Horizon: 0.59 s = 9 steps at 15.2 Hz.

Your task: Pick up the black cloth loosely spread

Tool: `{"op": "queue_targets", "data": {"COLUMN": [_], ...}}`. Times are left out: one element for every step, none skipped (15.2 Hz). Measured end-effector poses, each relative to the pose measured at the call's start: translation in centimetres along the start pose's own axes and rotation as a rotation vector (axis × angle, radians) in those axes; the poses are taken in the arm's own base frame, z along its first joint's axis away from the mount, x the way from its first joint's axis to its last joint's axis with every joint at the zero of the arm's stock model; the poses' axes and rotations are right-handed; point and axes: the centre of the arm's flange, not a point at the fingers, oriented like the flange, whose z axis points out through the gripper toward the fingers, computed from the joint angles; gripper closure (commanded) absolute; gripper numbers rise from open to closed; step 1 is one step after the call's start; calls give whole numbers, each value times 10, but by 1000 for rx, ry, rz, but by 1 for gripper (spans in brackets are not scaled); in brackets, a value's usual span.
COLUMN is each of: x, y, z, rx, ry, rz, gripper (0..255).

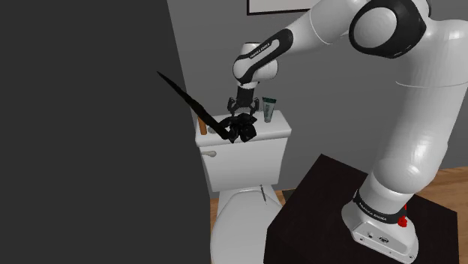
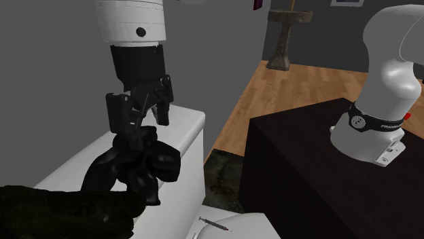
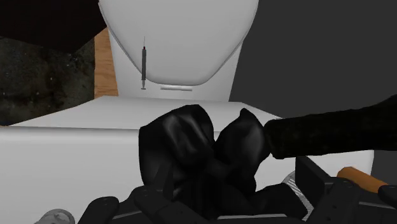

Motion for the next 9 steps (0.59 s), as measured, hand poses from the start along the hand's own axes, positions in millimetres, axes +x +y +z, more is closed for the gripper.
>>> {"op": "queue_targets", "data": {"x": [7,12,14,15,16,18,18,19,19], "y": [2,2,4,5,6,7,7,8,10], "z": [5,8,13,17,22,28,34,39,42], "rx": [5,8,10,11,11,12,12,12,12], "ry": [5,8,10,10,11,11,11,11,11], "rz": [19,28,33,36,37,37,38,38,38], "gripper": [0,0,0,0,0,0,0,0,0]}}
